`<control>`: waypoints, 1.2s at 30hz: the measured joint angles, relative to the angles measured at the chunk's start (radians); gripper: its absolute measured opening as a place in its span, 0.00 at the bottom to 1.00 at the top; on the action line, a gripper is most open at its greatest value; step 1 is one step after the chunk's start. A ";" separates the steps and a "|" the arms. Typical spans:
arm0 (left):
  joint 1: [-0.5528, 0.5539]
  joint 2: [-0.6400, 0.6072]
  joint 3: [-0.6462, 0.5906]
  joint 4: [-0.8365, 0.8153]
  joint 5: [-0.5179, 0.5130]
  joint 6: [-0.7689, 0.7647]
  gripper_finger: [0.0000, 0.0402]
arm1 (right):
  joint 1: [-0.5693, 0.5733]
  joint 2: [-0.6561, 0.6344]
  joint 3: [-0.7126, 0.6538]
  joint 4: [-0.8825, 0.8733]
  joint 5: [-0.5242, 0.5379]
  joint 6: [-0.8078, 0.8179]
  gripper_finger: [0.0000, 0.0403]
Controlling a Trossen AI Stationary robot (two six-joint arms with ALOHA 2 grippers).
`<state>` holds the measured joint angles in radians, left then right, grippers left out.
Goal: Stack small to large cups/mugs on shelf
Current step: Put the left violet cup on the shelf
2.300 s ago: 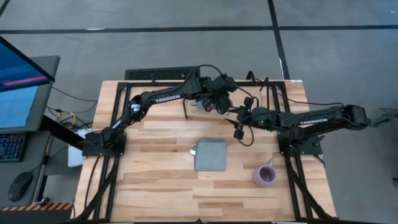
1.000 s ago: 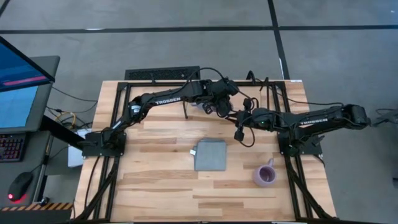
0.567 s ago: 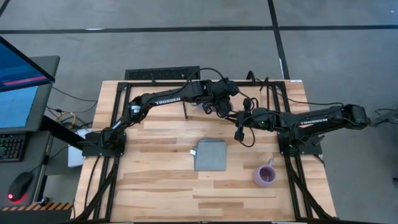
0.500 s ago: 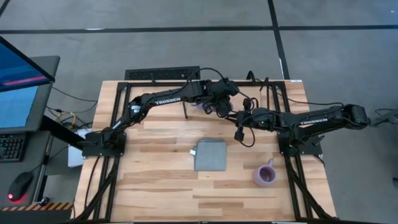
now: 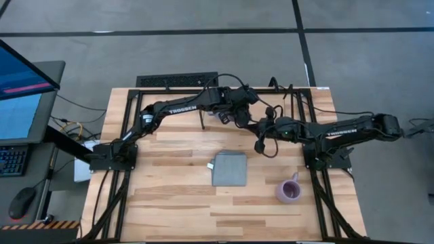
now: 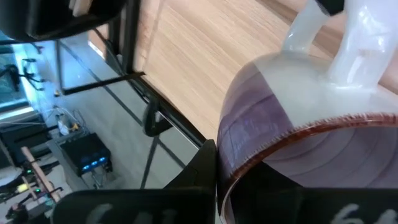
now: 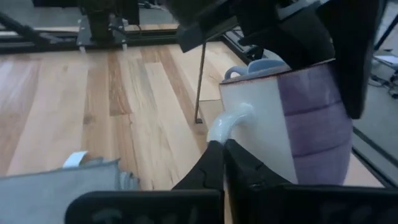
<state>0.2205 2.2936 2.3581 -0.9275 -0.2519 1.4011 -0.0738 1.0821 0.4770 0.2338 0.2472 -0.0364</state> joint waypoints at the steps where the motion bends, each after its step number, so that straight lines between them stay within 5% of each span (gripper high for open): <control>1: 0.000 0.000 0.000 -0.010 -0.003 0.001 0.01 | 0.000 0.010 0.000 0.009 0.002 0.010 0.03; 13: -0.001 0.004 -0.007 -0.039 -0.006 0.000 0.01 | 0.000 0.099 0.002 0.074 0.020 0.007 0.01; 23: -0.005 0.002 -0.004 -0.021 0.020 -0.022 0.01 | -0.001 0.004 0.001 0.052 0.079 -0.024 0.02; 36: -0.014 0.002 -0.004 -0.116 0.042 0.020 0.01 | 0.000 -0.126 0.000 -0.072 0.298 -0.043 0.03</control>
<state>0.2064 2.2959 2.3543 -1.0433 -0.2100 1.4212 -0.0742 0.9556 0.4774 0.1615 0.5455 -0.0797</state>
